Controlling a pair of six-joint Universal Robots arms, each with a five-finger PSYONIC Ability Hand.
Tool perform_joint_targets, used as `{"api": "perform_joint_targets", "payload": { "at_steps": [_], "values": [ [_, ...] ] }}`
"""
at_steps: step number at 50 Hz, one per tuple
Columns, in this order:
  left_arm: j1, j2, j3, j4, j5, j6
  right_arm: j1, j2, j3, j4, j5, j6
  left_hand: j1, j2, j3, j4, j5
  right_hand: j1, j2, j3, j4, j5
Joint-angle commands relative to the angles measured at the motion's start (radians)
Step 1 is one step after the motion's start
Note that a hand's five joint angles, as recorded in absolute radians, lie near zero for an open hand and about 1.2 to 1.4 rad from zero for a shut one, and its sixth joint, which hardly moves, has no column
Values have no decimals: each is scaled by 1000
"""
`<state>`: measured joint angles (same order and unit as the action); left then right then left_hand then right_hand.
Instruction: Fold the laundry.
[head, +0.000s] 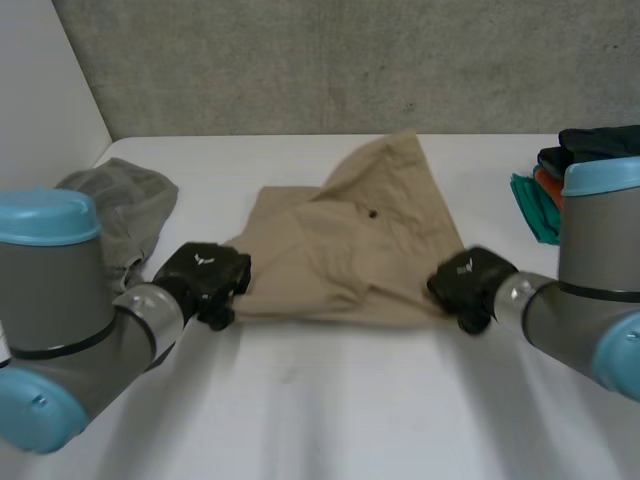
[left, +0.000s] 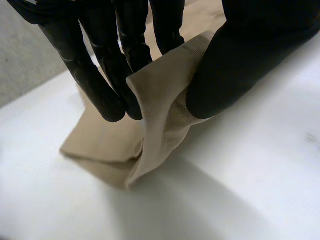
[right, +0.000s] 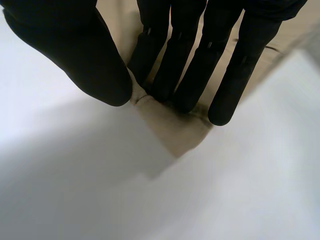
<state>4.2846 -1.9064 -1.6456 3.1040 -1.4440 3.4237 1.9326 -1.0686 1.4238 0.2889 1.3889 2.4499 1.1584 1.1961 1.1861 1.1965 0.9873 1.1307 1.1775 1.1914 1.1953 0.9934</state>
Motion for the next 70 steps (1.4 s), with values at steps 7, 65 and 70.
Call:
{"api": "perform_joint_targets", "payload": {
  "at_steps": [7, 65, 70],
  "values": [
    [-74, 188, -94, -151, 14, 130, -15, -260, 84, 112, -36, -85, -853, -890, -880, -891, -856, -428, -475, -489, -493, -465],
    [-91, -178, 179, -8, -85, -21, 114, -442, -56, -19, -90, 446, 180, 142, 152, 142, 176, 266, 219, 205, 201, 228],
    [-91, -105, 171, 16, -116, -89, 98, -453, -51, 6, -87, 394, 238, 200, 210, 200, 234, 266, 219, 205, 201, 228]
  ]
}}
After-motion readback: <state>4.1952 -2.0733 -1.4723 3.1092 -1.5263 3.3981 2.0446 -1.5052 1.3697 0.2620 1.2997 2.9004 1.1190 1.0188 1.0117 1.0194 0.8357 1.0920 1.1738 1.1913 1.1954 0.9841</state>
